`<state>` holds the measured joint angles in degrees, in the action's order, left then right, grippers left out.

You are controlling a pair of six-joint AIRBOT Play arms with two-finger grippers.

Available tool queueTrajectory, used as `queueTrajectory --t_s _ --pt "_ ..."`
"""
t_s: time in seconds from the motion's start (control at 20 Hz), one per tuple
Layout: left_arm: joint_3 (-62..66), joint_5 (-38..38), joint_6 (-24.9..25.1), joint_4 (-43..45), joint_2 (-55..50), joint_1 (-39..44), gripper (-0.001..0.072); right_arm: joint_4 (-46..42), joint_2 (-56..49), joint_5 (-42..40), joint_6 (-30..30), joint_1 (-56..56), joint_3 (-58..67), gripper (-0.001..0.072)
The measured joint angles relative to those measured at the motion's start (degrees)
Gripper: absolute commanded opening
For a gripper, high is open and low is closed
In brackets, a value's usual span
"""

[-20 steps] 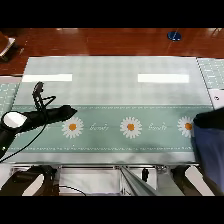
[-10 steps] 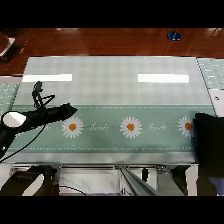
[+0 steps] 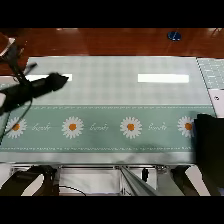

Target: Fold the shirts.

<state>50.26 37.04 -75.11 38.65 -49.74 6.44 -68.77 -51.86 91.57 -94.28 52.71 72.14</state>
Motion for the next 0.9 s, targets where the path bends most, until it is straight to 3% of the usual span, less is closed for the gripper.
queueTrajectory --t_s 0.15,0.3,0.45,0.65,0.9 --pt "13.3 3.1 0.8 1.3 -5.2 3.8 0.0022 9.7 -4.1 -9.9 5.5 -15.9 4.1 0.0023" --pt "18.4 7.7 -3.3 11.7 -9.4 10.9 0.0023 2.4 -8.0 -16.7 7.8 -35.6 3.7 0.0023" --pt "15.9 11.2 -13.7 29.4 -12.7 16.4 0.0023 -8.7 -12.9 -21.0 4.2 -50.4 -0.7 0.0023" --pt "13.3 12.6 -22.5 42.5 -15.3 15.7 0.0024 -16.3 -18.7 -23.8 -0.3 -57.5 -3.6 0.0023" --pt "12.5 14.3 -25.7 47.2 -16.4 14.2 0.0024 -19.1 -20.6 -25.6 -1.9 -59.8 -4.4 0.0023"
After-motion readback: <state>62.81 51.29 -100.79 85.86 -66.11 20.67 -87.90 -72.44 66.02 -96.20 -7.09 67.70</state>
